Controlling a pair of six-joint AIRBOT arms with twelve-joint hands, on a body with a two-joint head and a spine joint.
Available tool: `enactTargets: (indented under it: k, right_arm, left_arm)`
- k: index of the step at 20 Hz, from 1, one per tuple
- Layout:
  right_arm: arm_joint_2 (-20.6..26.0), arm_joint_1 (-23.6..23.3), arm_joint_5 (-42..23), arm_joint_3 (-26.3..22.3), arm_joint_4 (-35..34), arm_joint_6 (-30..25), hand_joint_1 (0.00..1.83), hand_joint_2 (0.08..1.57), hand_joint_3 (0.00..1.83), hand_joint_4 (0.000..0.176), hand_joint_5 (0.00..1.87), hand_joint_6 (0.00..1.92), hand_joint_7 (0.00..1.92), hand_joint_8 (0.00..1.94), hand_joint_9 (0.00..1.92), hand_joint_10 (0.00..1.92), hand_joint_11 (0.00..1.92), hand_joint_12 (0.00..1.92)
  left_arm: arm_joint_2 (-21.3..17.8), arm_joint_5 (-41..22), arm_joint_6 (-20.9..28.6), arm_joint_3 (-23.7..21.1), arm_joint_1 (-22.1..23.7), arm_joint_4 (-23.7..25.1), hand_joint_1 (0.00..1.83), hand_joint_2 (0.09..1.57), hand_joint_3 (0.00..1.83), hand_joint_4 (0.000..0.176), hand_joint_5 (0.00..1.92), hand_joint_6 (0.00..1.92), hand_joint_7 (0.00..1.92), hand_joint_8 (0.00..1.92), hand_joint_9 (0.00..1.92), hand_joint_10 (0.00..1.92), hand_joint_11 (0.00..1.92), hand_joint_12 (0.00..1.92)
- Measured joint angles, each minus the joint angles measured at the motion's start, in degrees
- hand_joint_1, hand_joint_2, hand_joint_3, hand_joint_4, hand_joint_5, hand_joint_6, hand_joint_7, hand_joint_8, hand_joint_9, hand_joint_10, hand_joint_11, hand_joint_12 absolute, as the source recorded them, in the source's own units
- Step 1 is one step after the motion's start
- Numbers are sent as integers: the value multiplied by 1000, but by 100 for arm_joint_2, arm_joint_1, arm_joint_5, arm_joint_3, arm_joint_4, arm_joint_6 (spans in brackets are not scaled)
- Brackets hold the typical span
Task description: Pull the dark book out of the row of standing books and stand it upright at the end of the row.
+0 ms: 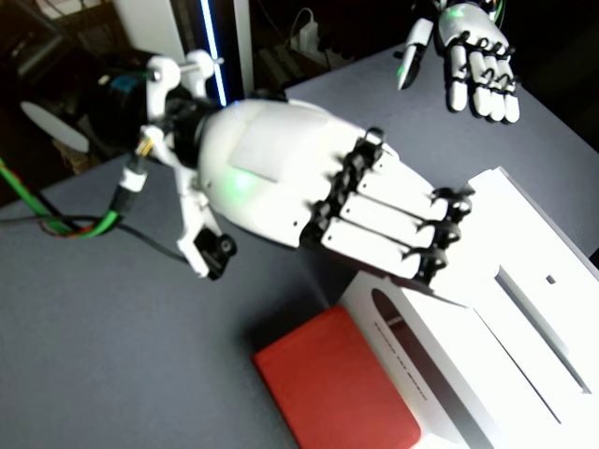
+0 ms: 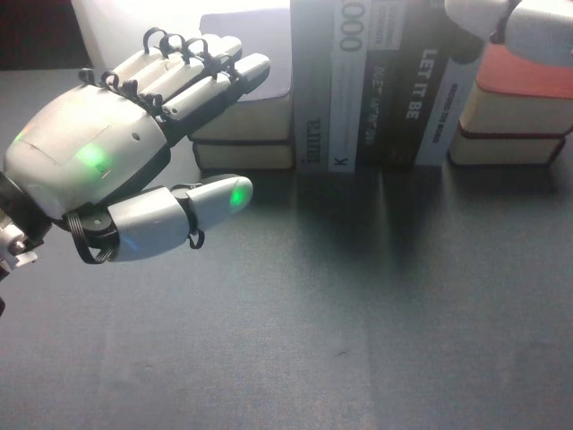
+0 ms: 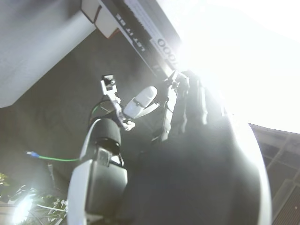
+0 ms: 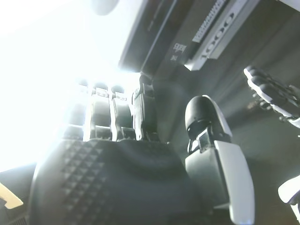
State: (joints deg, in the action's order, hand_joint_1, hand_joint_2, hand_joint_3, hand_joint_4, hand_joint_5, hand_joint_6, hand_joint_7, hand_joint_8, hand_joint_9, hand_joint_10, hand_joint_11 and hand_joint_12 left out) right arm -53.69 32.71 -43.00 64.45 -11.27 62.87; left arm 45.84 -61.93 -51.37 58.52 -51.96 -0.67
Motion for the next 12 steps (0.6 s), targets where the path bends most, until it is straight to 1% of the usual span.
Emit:
enactTargets:
  k: [2,3,5,6,7,8,9,10,11,12]
  right_arm:
    - [105,92,-144,-164,37,0,182,1353,2,0,571,241,12,4,0,0,0,0]
    - [199,186,-271,-280,85,-4,205,1349,0,0,577,235,17,4,0,0,0,0]
    - [313,278,-378,-424,177,-4,218,1361,5,0,556,225,0,0,0,0,0,0]
    - [382,337,-455,-518,236,-2,341,1380,9,0,555,232,0,0,0,0,0,0]
    - [435,404,-514,-592,289,-11,508,1391,7,0,566,242,0,0,0,0,0,0]
    - [503,507,-632,-675,389,-90,573,1398,6,0,574,248,0,0,0,0,0,0]
    - [546,605,-730,-721,507,-223,580,1397,4,0,595,251,15,6,0,0,0,0]
    - [592,693,-815,-765,560,-363,483,1407,8,0,601,243,23,7,0,0,0,0]
    - [656,835,-977,-820,632,-509,373,1417,12,0,604,235,31,8,0,0,0,0]
    - [737,997,-1126,-898,671,-638,311,1420,11,0,606,224,36,8,0,0,0,0]
  left_arm:
    - [-2,-59,0,-2,-37,0,0,1327,0,77,29,2,0,0,0,0,0,0]
    - [-7,-48,0,-4,-48,-13,0,1336,0,79,27,1,0,0,0,0,0,0]
    - [-15,-70,2,-15,-48,-46,0,1337,0,65,43,8,0,0,0,0,0,0]
    - [-26,-79,0,-15,-63,-44,0,1329,0,68,51,11,0,0,0,0,0,0]
    - [-31,-90,0,-15,-72,-44,0,1319,0,64,55,12,0,0,0,0,0,0]
    - [-31,-79,0,-15,-74,-57,0,1309,0,60,67,17,0,0,0,0,0,0]
    - [-31,-105,0,-15,-96,-63,0,1310,0,69,53,10,0,0,0,0,0,0]
    - [-31,-125,0,-15,-111,-66,0,1316,0,61,70,16,0,0,0,0,0,0]
    - [-31,-107,-2,-37,-114,-81,0,1324,0,59,70,16,0,0,0,0,0,0]
    - [-31,-116,2,-44,-114,-111,0,1323,0,65,56,9,0,0,0,0,0,0]
